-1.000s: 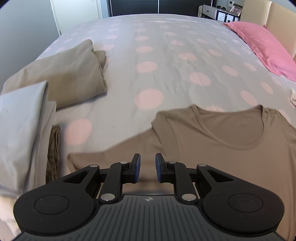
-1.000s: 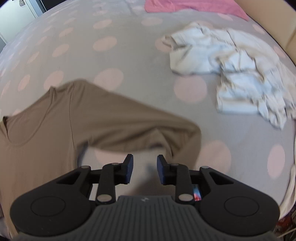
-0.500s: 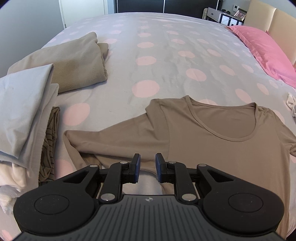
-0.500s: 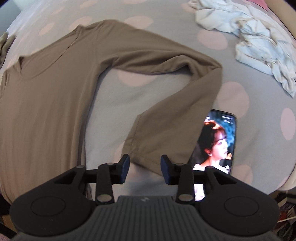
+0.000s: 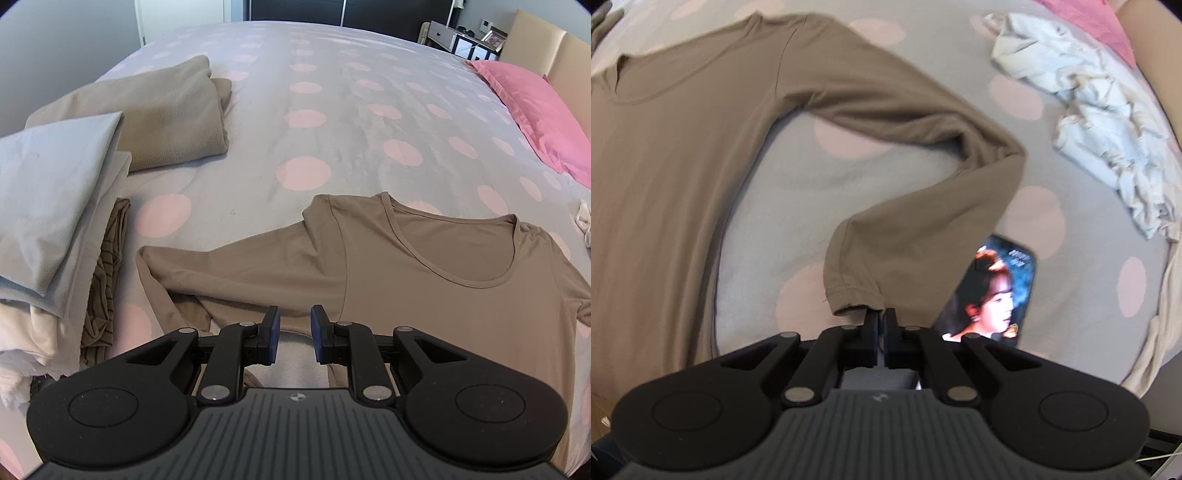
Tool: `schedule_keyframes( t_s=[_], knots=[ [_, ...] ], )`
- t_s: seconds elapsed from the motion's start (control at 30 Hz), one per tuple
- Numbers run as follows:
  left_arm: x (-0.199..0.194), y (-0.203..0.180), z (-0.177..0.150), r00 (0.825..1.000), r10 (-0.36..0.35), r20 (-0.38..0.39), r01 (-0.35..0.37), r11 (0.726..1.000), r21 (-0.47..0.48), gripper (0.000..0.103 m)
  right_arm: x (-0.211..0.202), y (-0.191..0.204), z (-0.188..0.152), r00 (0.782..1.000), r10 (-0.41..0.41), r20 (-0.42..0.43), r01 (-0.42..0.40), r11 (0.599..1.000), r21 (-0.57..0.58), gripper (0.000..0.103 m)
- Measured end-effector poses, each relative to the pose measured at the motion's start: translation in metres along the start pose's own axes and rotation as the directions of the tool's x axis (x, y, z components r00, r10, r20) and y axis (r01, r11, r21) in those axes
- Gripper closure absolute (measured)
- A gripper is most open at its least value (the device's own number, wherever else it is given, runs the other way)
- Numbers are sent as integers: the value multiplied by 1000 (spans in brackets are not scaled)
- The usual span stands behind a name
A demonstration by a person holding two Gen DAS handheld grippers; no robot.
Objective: Fold clothes
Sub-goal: 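Grasp the sleeve cuff with the right tool and pull it outward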
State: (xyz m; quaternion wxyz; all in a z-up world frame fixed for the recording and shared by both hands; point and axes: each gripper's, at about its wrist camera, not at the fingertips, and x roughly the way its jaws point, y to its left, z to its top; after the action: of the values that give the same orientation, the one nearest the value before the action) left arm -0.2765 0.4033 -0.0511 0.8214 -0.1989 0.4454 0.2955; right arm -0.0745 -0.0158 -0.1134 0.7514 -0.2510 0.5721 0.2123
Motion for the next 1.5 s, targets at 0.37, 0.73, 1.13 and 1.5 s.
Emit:
schedule_keyframes(
  t_s=[0.37, 0.73, 1.13, 1.5],
  knots=[
    [4, 0, 3, 1000, -15, -25, 15, 1000, -23, 87, -78, -83, 20, 935, -343, 86, 350, 933, -82, 100],
    [12, 1, 2, 999, 11, -52, -13, 999, -32, 87, -29, -153, 3, 891, -453, -42, 453, 892, 1, 100],
    [20, 2, -2, 995, 28, -99, -29, 999, -16, 87, 5, -164, -12, 916, -390, -94, 396, 917, 53, 95],
    [9, -19, -26, 992, 18, -123, -5, 994, 107, 87, -51, -70, 26, 982, -157, 101, 153, 987, 49, 80]
  ],
)
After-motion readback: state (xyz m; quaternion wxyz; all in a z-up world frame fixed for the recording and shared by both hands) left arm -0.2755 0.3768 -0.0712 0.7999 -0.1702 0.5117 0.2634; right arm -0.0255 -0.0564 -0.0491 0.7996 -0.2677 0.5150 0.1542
